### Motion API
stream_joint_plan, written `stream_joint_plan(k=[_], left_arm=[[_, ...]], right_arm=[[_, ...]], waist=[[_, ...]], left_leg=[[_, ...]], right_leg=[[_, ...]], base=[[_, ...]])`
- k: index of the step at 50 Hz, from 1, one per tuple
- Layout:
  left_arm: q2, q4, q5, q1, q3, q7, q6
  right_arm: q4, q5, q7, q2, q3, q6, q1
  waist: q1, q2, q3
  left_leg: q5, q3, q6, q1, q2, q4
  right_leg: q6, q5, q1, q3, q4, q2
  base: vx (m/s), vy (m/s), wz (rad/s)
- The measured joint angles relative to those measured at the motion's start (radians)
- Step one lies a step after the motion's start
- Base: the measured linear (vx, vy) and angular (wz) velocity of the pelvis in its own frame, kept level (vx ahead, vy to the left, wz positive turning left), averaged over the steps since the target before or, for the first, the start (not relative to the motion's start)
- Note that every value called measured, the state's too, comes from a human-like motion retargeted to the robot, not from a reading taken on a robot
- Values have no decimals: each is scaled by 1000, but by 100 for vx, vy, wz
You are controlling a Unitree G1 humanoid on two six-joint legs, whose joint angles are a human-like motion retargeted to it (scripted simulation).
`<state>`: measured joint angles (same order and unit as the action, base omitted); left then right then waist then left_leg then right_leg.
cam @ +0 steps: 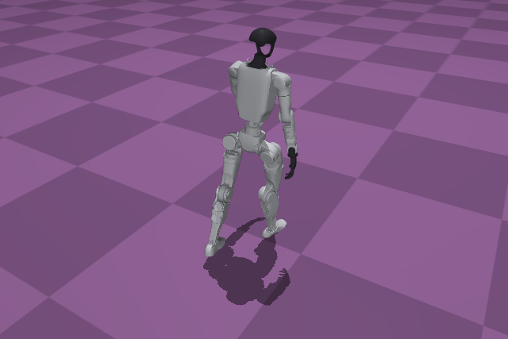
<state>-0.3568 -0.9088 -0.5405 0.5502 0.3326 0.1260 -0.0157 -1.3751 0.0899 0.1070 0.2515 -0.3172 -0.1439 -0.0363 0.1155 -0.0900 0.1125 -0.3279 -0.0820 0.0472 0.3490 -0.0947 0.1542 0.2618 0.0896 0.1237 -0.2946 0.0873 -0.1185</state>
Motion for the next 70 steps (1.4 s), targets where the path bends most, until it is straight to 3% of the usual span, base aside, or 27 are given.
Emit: stream_joint_plan(k=[2, 5, 6, 9, 12, 15, 20, 24, 28, 31, 34, 40, 45, 49, 53, 55, 58, 60, 65, 68, 70], left_arm=[[14, -28, 26, -96, 6, 15, 20], [49, -107, 80, -260, 4, 10, 55], [57, -141, 111, -319, -4, 6, 64], [84, -273, 171, -465, -44, -29, 95], [100, -410, 205, -578, -90, -55, 121], [101, -498, 225, -682, -124, -52, 135], [98, -492, 166, -840, -154, -43, 125], [113, -461, 110, -902, -224, -68, 90], [150, -481, 148, -897, -288, -65, 71], [168, -503, 146, -835, -296, -68, 70], [170, -502, 135, -749, -243, -66, 43], [128, -449, 150, -468, -138, -61, 37], [80, -391, 138, -165, -68, -85, 48], [48, -313, 121, 42, -25, -71, 26], [22, -184, 61, 172, -2, -42, -16], [14, -108, 13, 205, -1, -23, -41], [13, -18, -59, 249, -13, -64, -28], [8, 36, -65, 238, -14, -44, -34], [21, 57, 1, 105, -30, 35, -10], [35, -15, 77, -31, -35, 35, 15], [51, -93, 132, -134, -39, 8, 41]], right_arm=[[5, -12, -13, 1, -7, -2, -36], [21, -59, -38, 17, -33, 4, -93], [31, -70, -38, 25, -32, 27, -114], [59, -75, -71, 47, -25, 69, -198], [88, -78, -111, 63, -29, 76, -297], [123, -91, -133, 79, -35, 80, -395], [195, -104, -177, 99, -34, 98, -521], [250, -83, -177, 101, -26, 82, -573], [276, -30, -155, 87, -14, 106, -542], [261, 15, -114, 68, -22, 103, -480], [220, 18, -100, 48, -24, 155, -379], [107, -4, 15, 35, -3, 137, -152], [24, -32, 46, 52, 19, 111, 7], [-8, -42, 79, 68, 23, 106, 109], [-13, -47, 106, 76, 17, 108, 182], [-12, -48, 108, 79, 15, 111, 201], [-19, -18, 77, 69, -8, 23, 171], [-23, 20, 92, 55, 4, 13, 152], [-26, 51, 83, 35, 5, 9, 68], [-11, 35, 36, 22, -2, 7, 2], [8, 0, -2, 19, -13, 8, -45]], waist=[[-46, -24, -3], [-70, -66, -39], [-80, -63, -52], [-130, -55, -62], [-204, -63, -48], [-281, -72, -32], [-393, -57, -15], [-450, 13, 0], [-440, 62, -3], [-406, 61, -27], [-364, 70, -51], [-270, 102, -97], [-168, 117, -92], [-83, 128, -67], [-11, 117, -44], [20, 89, -29], [42, 44, 9], [38, 27, 27], [-32, 10, 11], [-87, -22, 13], [-106, -58, 5]], left_leg=[[76, -27, -12, -37, -6, 144], [183, -61, -86, -226, -43, 496], [188, -79, -102, -303, -27, 614], [141, -130, -154, -490, 25, 879], [47, -179, -201, -607, 49, 958], [10, -203, -213, -685, 42, 874], [123, -215, -163, -694, 25, 386], [202, -321, -39, -603, 80, -78], [193, -383, 57, -553, 94, -238], [197, -367, 65, -522, 83, -242], [171, -330, 55, -453, 85, -231], [56, -227, 12, -376, 125, -158], [4, -128, 4, -327, 122, -122], [-23, -47, -4, -276, 116, -112], [-47, 19, -14, -219, 95, -105], [-59, 50, -18, -180, 60, -100], [-83, 77, -13, -103, 16, -106], [-90, 89, -4, -50, 14, -107], [-20, 75, -10, 3, 8, -43], [93, 31, -21, -22, -2, 127], [170, -3, -63, -113, -31, 335]], right_leg=[[0, -55, -52, 28, -3, -4], [0, -117, -92, 46, -30, -87], [-30, -131, -96, 56, -39, -85], [-94, -165, -120, 94, -57, -68], [-120, -193, -151, 144, -70, -57], [-141, -218, -175, 204, -84, -50], [-155, -252, -217, 303, -93, -16], [-126, -273, -303, 352, -70, 67], [-140, -295, -390, 378, -84, 112], [-141, -274, -412, 391, -135, 117], [-132, -186, -410, 403, -262, 139], [-86, 51, -128, 333, -863, 189], [-176, -79, 127, 231, -1134, 137], [-207, -158, 225, 153, -1030, 80], [-196, -151, 216, 80, -657, 27], [-172, -93, 167, 54, -384, -5], [-74, -19, 105, 37, -58, -36], [-8, -20, 96, 56, 0, -33], [0, 48, 33, 57, 0, -28], [0, -41, -53, 79, -7, -33], [0, -98, -95, 91, -32, -84]], base=[[72, -31, -66], [69, -6, 0], [64, -8, -1], [60, -15, -50], [57, -12, -93], [55, -6, -107], [56, 2, -107], [64, 12, -89], [68, 16, -24], [70, 17, 14], [74, 18, 32], [67, 16, 55], [57, 10, 90], [54, 3, 107], [56, -7, 97], [60, -14, 84], [66, -19, 51], [68, -23, 9], [70, -24, -35], [73, -30, -46], [70, -15, -2]])
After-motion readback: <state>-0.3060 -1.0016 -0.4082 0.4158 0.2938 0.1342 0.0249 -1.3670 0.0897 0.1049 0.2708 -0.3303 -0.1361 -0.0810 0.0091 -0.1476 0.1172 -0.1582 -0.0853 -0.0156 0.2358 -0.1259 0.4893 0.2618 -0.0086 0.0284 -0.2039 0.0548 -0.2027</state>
